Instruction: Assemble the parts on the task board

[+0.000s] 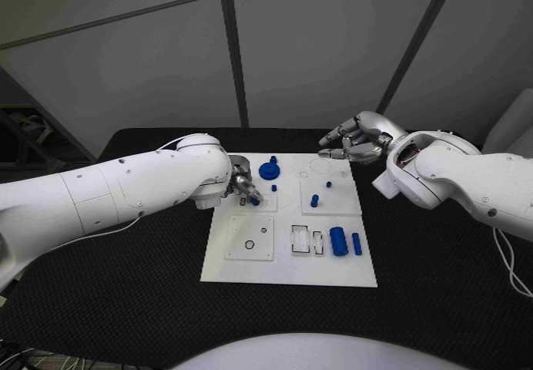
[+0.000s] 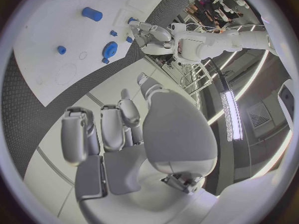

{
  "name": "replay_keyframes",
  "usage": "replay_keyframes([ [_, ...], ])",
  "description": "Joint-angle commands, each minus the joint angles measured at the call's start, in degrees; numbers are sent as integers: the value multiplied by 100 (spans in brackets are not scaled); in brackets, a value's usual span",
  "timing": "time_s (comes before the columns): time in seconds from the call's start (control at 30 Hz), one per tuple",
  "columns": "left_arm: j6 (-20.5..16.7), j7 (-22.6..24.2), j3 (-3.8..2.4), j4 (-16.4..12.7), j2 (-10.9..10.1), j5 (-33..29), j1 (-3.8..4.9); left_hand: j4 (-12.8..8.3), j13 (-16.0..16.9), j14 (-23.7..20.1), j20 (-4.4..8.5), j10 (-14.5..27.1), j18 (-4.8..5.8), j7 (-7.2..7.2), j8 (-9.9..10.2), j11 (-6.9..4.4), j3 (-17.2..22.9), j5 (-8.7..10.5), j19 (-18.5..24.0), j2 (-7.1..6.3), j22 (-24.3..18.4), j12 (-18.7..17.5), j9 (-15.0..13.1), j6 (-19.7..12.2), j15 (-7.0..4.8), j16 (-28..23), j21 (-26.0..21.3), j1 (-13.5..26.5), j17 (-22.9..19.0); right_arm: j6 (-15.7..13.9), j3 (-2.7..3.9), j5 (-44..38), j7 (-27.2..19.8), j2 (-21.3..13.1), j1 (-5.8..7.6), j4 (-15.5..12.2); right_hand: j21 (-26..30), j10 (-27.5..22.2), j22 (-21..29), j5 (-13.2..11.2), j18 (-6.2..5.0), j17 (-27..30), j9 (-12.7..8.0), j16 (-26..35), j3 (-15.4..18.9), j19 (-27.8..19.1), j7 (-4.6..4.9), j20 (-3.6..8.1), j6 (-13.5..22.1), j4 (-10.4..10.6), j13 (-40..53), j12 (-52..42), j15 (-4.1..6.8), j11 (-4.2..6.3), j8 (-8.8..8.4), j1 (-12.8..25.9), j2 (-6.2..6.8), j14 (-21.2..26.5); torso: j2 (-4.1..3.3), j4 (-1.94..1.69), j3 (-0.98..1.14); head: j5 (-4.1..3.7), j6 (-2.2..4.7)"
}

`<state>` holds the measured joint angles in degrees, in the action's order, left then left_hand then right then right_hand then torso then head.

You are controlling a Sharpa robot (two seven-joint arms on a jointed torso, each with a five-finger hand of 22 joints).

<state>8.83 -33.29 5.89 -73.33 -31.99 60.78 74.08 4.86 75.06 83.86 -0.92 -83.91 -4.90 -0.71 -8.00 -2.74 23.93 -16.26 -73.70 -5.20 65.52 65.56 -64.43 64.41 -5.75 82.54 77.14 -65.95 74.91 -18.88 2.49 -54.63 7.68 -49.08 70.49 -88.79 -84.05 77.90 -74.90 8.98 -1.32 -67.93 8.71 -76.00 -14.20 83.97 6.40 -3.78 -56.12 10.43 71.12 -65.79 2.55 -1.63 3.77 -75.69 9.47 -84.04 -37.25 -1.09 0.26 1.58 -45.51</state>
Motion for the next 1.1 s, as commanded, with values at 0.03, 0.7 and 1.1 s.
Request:
replay_keyframes([
  [0.03,108,-66,19,39,24,35,-23,92,825,396,39,-388,-48,2,31,-35,-37,117,-19,-7,15,-34,-4,44,-37,26,-25,67,515,19,4,17,-58,-3,12,-8,42,-7,-792,32,-67,11,8,34,15,138,5,3,-43,39,-14,21,10,2,8,1,5,-126,-1,-1,-1,0,-5],
  [0.7,205,-79,19,72,67,35,-32,584,911,415,41,-427,-42,8,116,-35,-434,913,-53,-95,57,52,-101,183,-39,82,-28,190,585,47,4,12,-34,-13,12,-16,31,-8,-806,27,-63,-3,8,27,19,148,5,3,-38,47,-15,22,10,1,4,9,8,-129,3,-2,-3,-4,-35],
  [1.1,-12,-70,18,114,44,36,-34,940,926,410,38,-435,-42,-5,155,-27,-742,1341,-52,-226,57,21,-137,236,-32,72,-40,340,567,30,4,12,-40,-13,12,-9,44,-13,-793,22,-66,10,12,40,26,141,7,3,-31,81,-26,31,9,0,1,39,2,-128,0,2,-6,-9,-23],
])
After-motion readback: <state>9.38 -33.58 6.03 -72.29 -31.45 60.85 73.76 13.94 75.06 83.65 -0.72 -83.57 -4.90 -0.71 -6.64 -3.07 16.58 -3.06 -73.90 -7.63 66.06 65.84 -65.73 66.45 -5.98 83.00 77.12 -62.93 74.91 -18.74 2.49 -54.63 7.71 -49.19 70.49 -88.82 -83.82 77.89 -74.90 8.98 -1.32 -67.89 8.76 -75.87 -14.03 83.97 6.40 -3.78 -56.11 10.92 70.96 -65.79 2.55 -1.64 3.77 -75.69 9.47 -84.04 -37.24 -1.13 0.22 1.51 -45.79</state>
